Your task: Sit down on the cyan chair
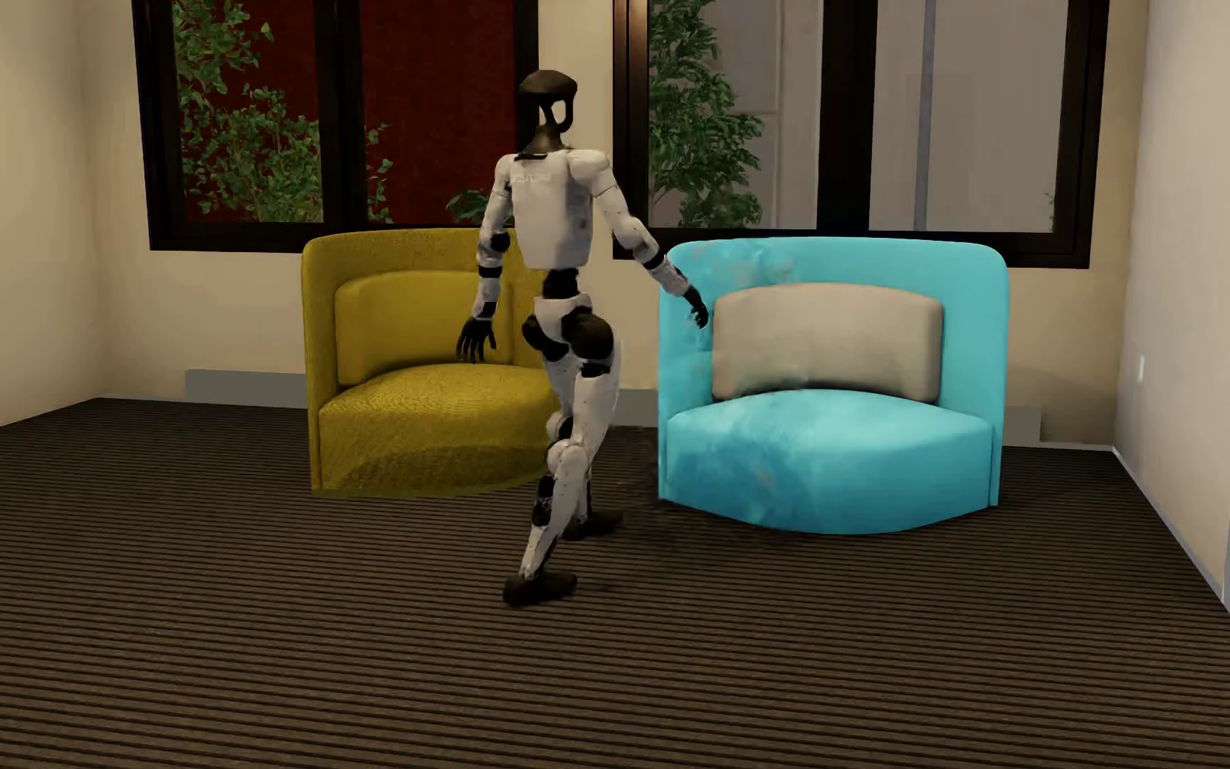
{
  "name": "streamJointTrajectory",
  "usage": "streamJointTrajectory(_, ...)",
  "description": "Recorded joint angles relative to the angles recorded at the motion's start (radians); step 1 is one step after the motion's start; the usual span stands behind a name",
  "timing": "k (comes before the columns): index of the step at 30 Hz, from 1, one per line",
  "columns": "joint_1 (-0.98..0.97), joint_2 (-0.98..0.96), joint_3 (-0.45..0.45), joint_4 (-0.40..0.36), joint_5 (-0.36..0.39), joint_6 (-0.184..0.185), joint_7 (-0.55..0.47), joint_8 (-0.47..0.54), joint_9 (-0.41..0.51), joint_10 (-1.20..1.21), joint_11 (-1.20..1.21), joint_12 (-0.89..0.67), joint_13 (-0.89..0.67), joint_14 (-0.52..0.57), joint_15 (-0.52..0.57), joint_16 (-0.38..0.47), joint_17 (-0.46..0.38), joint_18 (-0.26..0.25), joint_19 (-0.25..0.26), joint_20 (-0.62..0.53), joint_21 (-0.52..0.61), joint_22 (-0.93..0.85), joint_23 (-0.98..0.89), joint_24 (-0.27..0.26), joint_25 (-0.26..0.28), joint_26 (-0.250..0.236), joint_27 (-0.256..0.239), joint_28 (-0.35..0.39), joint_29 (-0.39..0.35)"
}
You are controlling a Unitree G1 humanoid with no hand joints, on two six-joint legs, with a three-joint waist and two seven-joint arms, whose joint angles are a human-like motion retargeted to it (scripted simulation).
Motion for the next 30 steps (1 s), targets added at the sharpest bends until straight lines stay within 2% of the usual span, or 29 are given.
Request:
streamJointTrajectory(1, -0.001, 0.041, 0.002, 0.024, -0.008, 0.007, -0.066, 0.01, -0.006, 0.02, 0.02, 0.036, -0.003, 0.038, -0.027, 0.007, 0.0, -0.076, 0.025, 0.006, 0.005, 0.001, -0.028, -0.027, -0.008, -0.003, 0.007, 0.012, -0.025)
streamJointTrajectory(2, -0.009, 0.056, 0.01, 0.009, -0.04, 0.007, -0.052, 0.019, 0.003, 0.129, 0.082, 0.047, 0.005, 0.087, -0.044, 0.005, -0.003, -0.119, 0.057, 0.029, 0.009, 0.01, -0.06, -0.012, -0.017, -0.027, -0.011, -0.017, 0.011)
streamJointTrajectory(3, -0.023, 0.024, 0.008, 0.002, -0.071, -0.007, -0.014, 0.039, -0.009, 0.217, 0.188, 0.045, 0.022, 0.082, -0.065, 0.01, 0.015, -0.092, 0.064, 0.041, -0.026, 0.019, -0.076, 0.009, -0.064, -0.019, 0.007, -0.026, 0.028)
streamJointTrajectory(5, 0.111, -0.094, -0.021, -0.005, -0.137, -0.004, 0.045, 0.063, 0.031, 0.237, 0.571, 0.002, 0.056, -0.023, 0.07, -0.002, 0.056, -0.061, 0.158, 0.034, -0.049, 0.035, 0.005, 0.074, -0.074, -0.051, -0.019, -0.02, 0.013)
streamJointTrajectory(6, 0.154, -0.219, -0.05, -0.009, -0.161, 0.002, 0.046, 0.097, 0.022, 0.211, 0.784, -0.03, 0.084, -0.047, 0.144, -0.005, 0.053, -0.036, 0.201, 0.012, -0.051, 0.022, 0.013, 0.089, -0.053, -0.03, -0.02, -0.035, 0.068)
streamJointTrajectory(7, 0.197, -0.345, -0.068, -0.011, -0.168, 0.0, 0.069, 0.096, 0.035, 0.201, 0.971, -0.075, 0.094, -0.088, 0.172, 0.011, 0.071, -0.021, 0.142, -0.013, -0.06, 0.001, 0.07, 0.131, -0.123, -0.057, 0.006, -0.009, 0.063)
streamJointTrajectory(8, 0.246, -0.441, -0.094, -0.02, -0.162, 0.011, 0.108, 0.091, 0.045, 0.181, 1.07, -0.123, 0.112, -0.095, 0.141, 0.035, 0.079, 0.032, 0.089, -0.037, -0.092, -0.037, 0.112, 0.159, -0.125, -0.052, -0.002, -0.05, 0.117)
streamJointTrajectory(9, 0.302, -0.541, -0.109, -0.031, -0.158, 0.02, 0.115, 0.105, 0.067, 0.143, 1.104, -0.179, 0.135, -0.107, 0.135, 0.052, 0.091, 0.061, 0.077, -0.077, -0.106, -0.056, 0.155, 0.157, -0.16, -0.082, 0.027, -0.055, 0.084)
streamJointTrajectory(10, 0.365, -0.613, -0.136, -0.048, -0.153, 0.016, 0.143, 0.098, 0.085, 0.091, 1.087, -0.246, 0.159, -0.134, 0.106, 0.084, 0.108, 0.06, 0.124, -0.103, -0.144, -0.051, 0.217, 0.185, -0.159, -0.102, 0.032, -0.053, 0.079)
streamJointTrajectory(11, 0.415, -0.673, -0.157, -0.058, -0.132, 0.012, 0.155, 0.116, 0.087, 0.042, 0.99, -0.291, 0.196, -0.142, 0.091, 0.112, 0.121, 0.081, 0.139, -0.148, -0.17, -0.061, 0.258, 0.167, -0.14, -0.077, 0.038, -0.028, 0.075)
streamJointTrajectory(12, 0.479, -0.702, -0.176, -0.073, -0.108, 0.009, 0.168, 0.124, 0.094, -0.023, 0.836, -0.339, 0.217, -0.152, 0.088, 0.155, 0.125, 0.073, 0.121, -0.16, -0.201, -0.077, 0.302, 0.147, -0.134, -0.112, 0.047, -0.039, 0.066)
streamJointTrajectory(13, 0.522, -0.682, -0.188, -0.082, -0.092, 0.002, 0.176, 0.116, 0.086, -0.039, 0.624, -0.363, 0.259, -0.179, 0.123, 0.196, 0.121, 0.078, 0.087, -0.194, -0.225, -0.085, 0.325, 0.153, -0.125, -0.086, 0.061, 0.011, 0.067)
streamJointTrajectory(14, 0.584, -0.616, -0.19, -0.111, -0.03, -0.009, 0.197, 0.028, 0.103, -0.049, 0.409, -0.389, 0.29, -0.21, 0.202, 0.234, 0.102, 0.091, -0.038, -0.192, -0.232, -0.101, 0.33, 0.123, -0.129, -0.161, 0.046, -0.042, 0.055)
streamJointTrajectory(15, 0.599, -0.588, -0.183, -0.142, 0.05, -0.034, 0.233, -0.074, 0.102, -0.018, 0.291, -0.413, 0.32, -0.25, 0.287, 0.269, 0.094, 0.113, -0.197, -0.176, -0.273, -0.112, 0.333, 0.102, -0.149, -0.156, 0.06, -0.031, 0.041)
streamJointTrajectory(16, 0.59, -0.569, -0.168, -0.165, 0.085, -0.045, 0.227, -0.093, 0.101, 0.041, 0.258, -0.444, 0.341, -0.268, 0.259, 0.289, 0.071, 0.142, -0.26, -0.167, -0.306, -0.103, 0.321, 0.084, -0.151, -0.164, 0.051, -0.021, 0.062)
streamJointTrajectory(17, 0.613, -0.566, -0.163, -0.196, 0.083, -0.034, 0.203, -0.032, 0.095, 0.034, 0.279, -0.419, 0.357, -0.228, 0.236, 0.287, 0.035, 0.147, -0.274, -0.129, -0.283, -0.129, 0.316, 0.078, -0.137, -0.151, 0.074, -0.014, 0.049)
streamJointTrajectory(18, 0.506, -0.524, -0.167, -0.162, 0.096, 0.006, 0.176, 0.021, 0.098, 0.298, 0.244, -0.401, 0.362, -0.244, 0.26, 0.253, 0.004, 0.112, -0.246, -0.13, -0.286, -0.14, 0.318, 0.038, -0.108, -0.136, 0.071, 0.028, 0.039)
streamJointTrajectory(19, 0.393, -0.441, -0.155, -0.101, 0.121, 0.015, 0.135, 0.012, 0.115, 0.601, 0.168, -0.397, 0.369, -0.252, 0.247, 0.231, 0.0, 0.003, -0.261, -0.151, -0.306, -0.128, 0.311, 0.011, -0.078, -0.124, 0.076, 0.04, 0.037)
streamJointTrajectory(20, 0.295, -0.426, -0.129, -0.058, 0.117, 0.006, 0.163, -0.022, 0.136, 0.856, 0.194, -0.416, 0.347, -0.262, 0.198, 0.222, -0.005, -0.063, -0.264, -0.131, -0.306, -0.115, 0.309, 0.004, -0.088, -0.112, 0.1, 0.019, 0.02)
streamJointTrajectory(21, 0.201, -0.441, -0.108, -0.052, 0.083, -0.008, 0.205, -0.009, 0.122, 1.011, 0.227, -0.389, 0.318, -0.29, 0.144, 0.213, -0.026, -0.035, -0.216, -0.105, -0.279, -0.13, 0.299, 0.036, -0.06, -0.125, 0.055, 0.0, 0.033)
streamJointTrajectory(22, 0.155, -0.41, -0.102, -0.01, 0.085, -0.004, 0.189, 0.003, 0.131, 1.101, 0.234, -0.344, 0.293, -0.338, 0.118, 0.185, -0.022, -0.016, -0.207, -0.104, -0.237, -0.139, 0.29, 0.044, -0.061, -0.13, 0.062, -0.005, 0.02)
streamJointTrajectory(23, 0.099, -0.4, -0.097, -0.017, 0.073, -0.005, 0.112, 0.032, 0.146, 1.125, 0.254, -0.314, 0.244, -0.361, 0.105, 0.145, -0.005, -0.011, -0.181, -0.104, -0.216, -0.152, 0.275, 0.042, -0.017, -0.14, 0.056, 0.014, -0.005)
streamJointTrajectory(24, 0.052, -0.389, -0.08, -0.032, 0.062, 0.002, 0.054, 0.068, 0.153, 1.08, 0.25, -0.298, 0.211, -0.304, 0.1, 0.095, 0.004, 0.023, -0.152, -0.122, -0.203, -0.137, 0.246, 0.049, -0.024, -0.143, 0.044, 0.014, -0.013)
streamJointTrajectory(25, 0.003, -0.401, -0.071, -0.026, 0.052, 0.006, 0.011, 0.086, 0.148, 0.999, 0.244, -0.3, 0.177, -0.326, 0.083, 0.06, 0.017, 0.054, -0.128, -0.129, -0.17, -0.118, 0.184, 0.051, -0.021, -0.135, 0.011, -0.006, -0.012)
streamJointTrajectory(26, -0.003, -0.413, -0.066, -0.02, 0.046, 0.006, -0.016, 0.096, 0.151, 0.866, 0.24, -0.274, 0.163, -0.381, 0.087, 0.028, 0.036, 0.048, -0.089, -0.126, -0.136, -0.127, 0.125, 0.09, -0.064, -0.112, 0.04, -0.003, -0.002)
streamJointTrajectory(27, 0.032, -0.452, -0.066, -0.03, 0.015, 0.002, -0.04, 0.114, 0.129, 0.638, 0.264, -0.238, 0.154, -0.309, 0.083, -0.001, 0.042, 0.086, -0.04, -0.14, -0.071, -0.151, 0.056, 0.102, -0.055, -0.134, -0.008, -0.024, 0.02)
streamJointTrajectory(28, 0.043, -0.485, -0.076, -0.022, 0.016, 0.013, -0.078, 0.126, 0.135, 0.486, 0.273, -0.239, 0.119, -0.266, 0.077, -0.021, 0.054, 0.037, -0.009, -0.136, -0.019, -0.153, 0.014, 0.128, -0.104, -0.14, -0.037, 0.001, 0.027)
streamJointTrajectory(29, 0.04, -0.532, -0.09, -0.005, 0.049, 0.029, -0.162, 0.194, 0.106, 0.422, 0.268, -0.227, 0.113, -0.249, 0.095, -0.021, 0.074, 0.026, 0.005, -0.158, 0.007, -0.184, -0.032, 0.085, -0.099, -0.064, -0.038, 0.035, 0.133)
streamJointTrajectory(30, 0.086, -0.538, -0.084, 0.02, 0.079, 0.029, -0.18, 0.265, 0.147, 0.448, 0.255, -0.241, 0.08, -0.299, 0.136, -0.017, 0.085, -0.031, 0.016, -0.142, 0.061, -0.189, -0.063, 0.098, -0.122, -0.074, -0.059, 0.028, 0.186)
